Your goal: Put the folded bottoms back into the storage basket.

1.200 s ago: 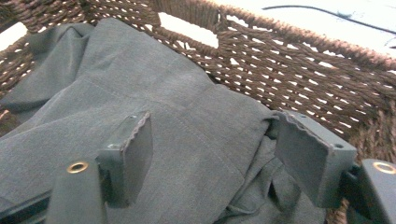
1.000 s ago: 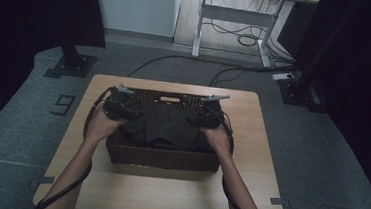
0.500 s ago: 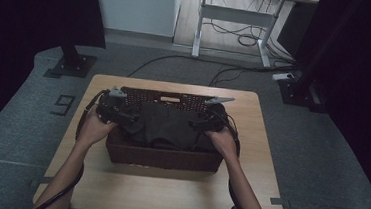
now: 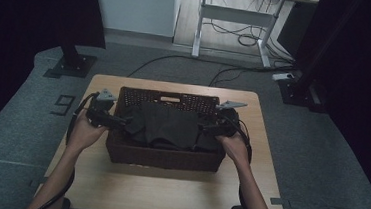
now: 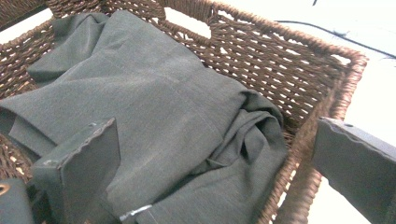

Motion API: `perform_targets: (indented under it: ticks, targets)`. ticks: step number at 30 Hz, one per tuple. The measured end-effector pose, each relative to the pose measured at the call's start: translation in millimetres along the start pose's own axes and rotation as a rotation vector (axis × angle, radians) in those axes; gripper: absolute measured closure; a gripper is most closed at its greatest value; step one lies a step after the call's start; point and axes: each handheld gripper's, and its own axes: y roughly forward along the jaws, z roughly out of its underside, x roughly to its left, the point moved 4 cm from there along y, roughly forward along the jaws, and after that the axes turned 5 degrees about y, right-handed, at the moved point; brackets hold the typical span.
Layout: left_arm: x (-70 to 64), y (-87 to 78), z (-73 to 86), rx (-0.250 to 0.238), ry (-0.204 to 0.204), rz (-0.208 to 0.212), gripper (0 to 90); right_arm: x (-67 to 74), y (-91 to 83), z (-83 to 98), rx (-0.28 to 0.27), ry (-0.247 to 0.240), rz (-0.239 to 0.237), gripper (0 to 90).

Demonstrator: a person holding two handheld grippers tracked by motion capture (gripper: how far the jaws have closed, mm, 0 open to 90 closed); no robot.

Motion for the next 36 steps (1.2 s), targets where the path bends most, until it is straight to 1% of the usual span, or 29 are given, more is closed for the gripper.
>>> perform_targets:
  ticks: [3,6,7,8,14,17,20,26,27,31,32,33,35,36]
  targets:
    - [0.2,-4.4,3.1,-0.004,0.011,-0.006,0.0,-1.4,-5.4,1.8,-0.005,-0.006,0.007,1.0]
    - [0.3,-7.3,5.5,-0.002,0.017,-0.009,0.0,-2.0,-7.9,3.9,0.006,-0.013,0.016,0.4]
    - [0.7,-8.6,6.8,0.000,0.018,-0.012,0.0,-3.2,-10.4,6.0,0.015,-0.028,0.032,0.0]
    - [1.5,-11.4,9.6,-0.001,0.018,-0.015,0.0,-3.8,-11.9,7.1,0.015,-0.031,0.034,0.0]
    - [4.2,-17.1,18.0,-0.014,0.007,-0.007,0.0,-9.0,-19.7,12.3,0.005,-0.017,0.035,0.0]
    - [7.4,-19.5,26.2,-0.015,-0.002,-0.014,0.0,-15.8,-27.0,17.3,-0.014,-0.005,0.039,0.0]
    - [9.8,-21.4,31.9,-0.015,-0.010,-0.020,0.0,-19.0,-31.9,20.6,-0.023,0.008,0.036,0.0]
    - [13.2,-25.5,39.9,-0.020,-0.023,-0.030,0.0,-22.0,-40.5,27.1,-0.044,0.007,0.039,0.0]
    - [14.5,-27.7,43.0,-0.020,-0.022,-0.034,0.0,-23.1,-44.4,29.5,-0.050,0.014,0.041,0.0]
    - [16.2,-31.2,47.8,-0.021,-0.023,-0.041,0.0,-24.5,-50.1,33.0,-0.062,0.030,0.044,0.0]
    - [17.4,-33.4,51.5,-0.020,-0.023,-0.046,0.0,-25.6,-53.8,35.8,-0.066,0.035,0.048,0.0]
    - [17.4,-33.4,51.5,-0.020,-0.023,-0.046,0.0,-25.6,-53.8,35.8,-0.066,0.035,0.048,0.0]
    - [19.7,-36.2,57.9,-0.021,-0.032,-0.051,0.0,-27.1,-59.1,40.5,-0.068,0.028,0.062,0.0]
    - [19.7,-36.2,57.9,-0.021,-0.032,-0.051,0.0,-27.5,-60.7,42.3,-0.067,0.027,0.067,0.0]
